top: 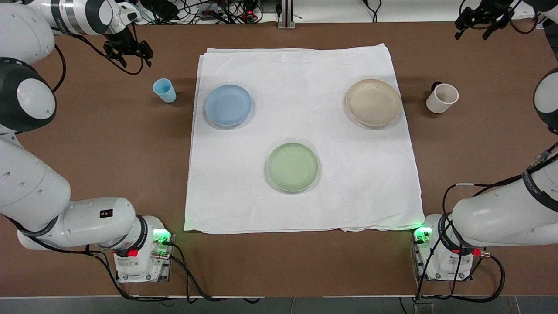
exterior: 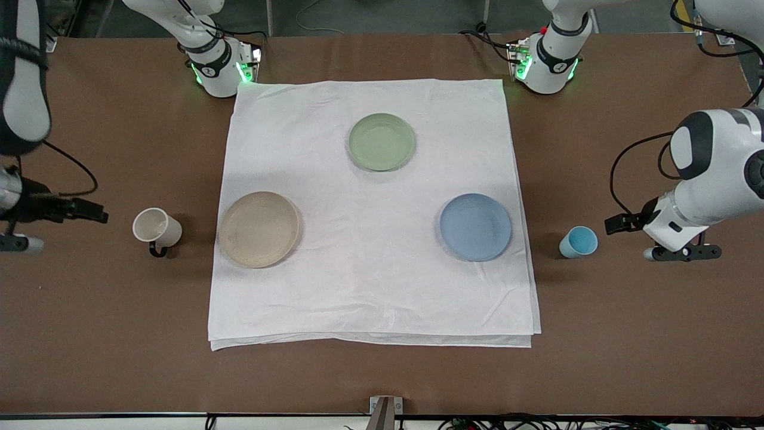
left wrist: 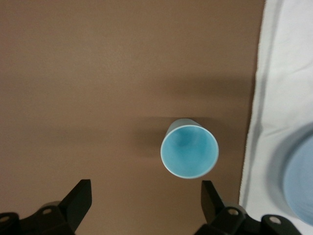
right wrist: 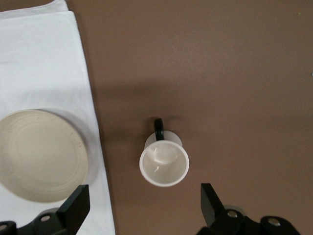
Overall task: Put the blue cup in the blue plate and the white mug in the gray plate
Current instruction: 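Grasp the blue cup with the left gripper while the right gripper grasps the mug, then set the cup on the blue plate while the right gripper lowers the mug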
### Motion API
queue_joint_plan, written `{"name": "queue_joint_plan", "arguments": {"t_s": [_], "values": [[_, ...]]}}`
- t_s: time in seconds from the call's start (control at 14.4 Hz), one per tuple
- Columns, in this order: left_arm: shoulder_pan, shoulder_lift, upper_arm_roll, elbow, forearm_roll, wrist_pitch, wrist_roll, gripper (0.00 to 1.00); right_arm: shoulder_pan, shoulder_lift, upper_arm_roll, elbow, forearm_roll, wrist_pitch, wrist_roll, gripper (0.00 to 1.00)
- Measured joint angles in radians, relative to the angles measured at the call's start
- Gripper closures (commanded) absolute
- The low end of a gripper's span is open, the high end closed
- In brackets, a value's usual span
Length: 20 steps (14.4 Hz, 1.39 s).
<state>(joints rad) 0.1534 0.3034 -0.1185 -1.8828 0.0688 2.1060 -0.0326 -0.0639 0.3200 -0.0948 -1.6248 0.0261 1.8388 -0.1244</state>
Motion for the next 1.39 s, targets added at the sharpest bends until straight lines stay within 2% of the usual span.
{"name": "queue_joint_plan", "arguments": {"t_s": [0.21, 0.28, 0.42, 0.49, 0.83, 1.11, 1.25, 1.39], "values": [[0.015, 0.081, 0.0, -0.027, 0.0, 0.111, 0.0, 0.12, -0.015, 0.102, -0.001, -0.118, 0.003, 0.26, 0.0, 0.01], [0.016, 0.102, 0.0, -0.03, 0.0, 0.133, 0.0, 0.15, -0.015, 0.116, -0.001, -0.178, 0.005, 0.356, 0.0, 0.06], [0.016, 0.135, -0.002, -0.031, 0.0, 0.163, 0.0, 0.31, -0.015, 0.127, 0.001, -0.288, 0.006, 0.495, 0.0, 0.26], [0.016, 0.147, -0.004, -0.031, 0.0, 0.171, 0.0, 0.42, -0.015, 0.128, 0.002, -0.323, 0.006, 0.522, 0.0, 0.35], [0.015, 0.176, -0.011, -0.031, 0.0, 0.179, 0.0, 0.98, -0.015, 0.127, 0.006, -0.362, 0.007, 0.531, 0.0, 0.99], [0.015, 0.169, -0.035, -0.03, 0.0, 0.183, -0.009, 1.0, -0.013, 0.124, 0.011, -0.359, 0.02, 0.519, 0.001, 1.0], [0.013, 0.141, -0.072, -0.03, 0.0, 0.179, -0.061, 1.0, 0.0, 0.107, 0.028, -0.346, 0.095, 0.453, 0.015, 1.0], [0.012, 0.103, -0.135, -0.03, 0.0, 0.148, -0.151, 1.0, 0.05, 0.06, 0.046, -0.334, 0.133, 0.367, 0.127, 1.0]]}}
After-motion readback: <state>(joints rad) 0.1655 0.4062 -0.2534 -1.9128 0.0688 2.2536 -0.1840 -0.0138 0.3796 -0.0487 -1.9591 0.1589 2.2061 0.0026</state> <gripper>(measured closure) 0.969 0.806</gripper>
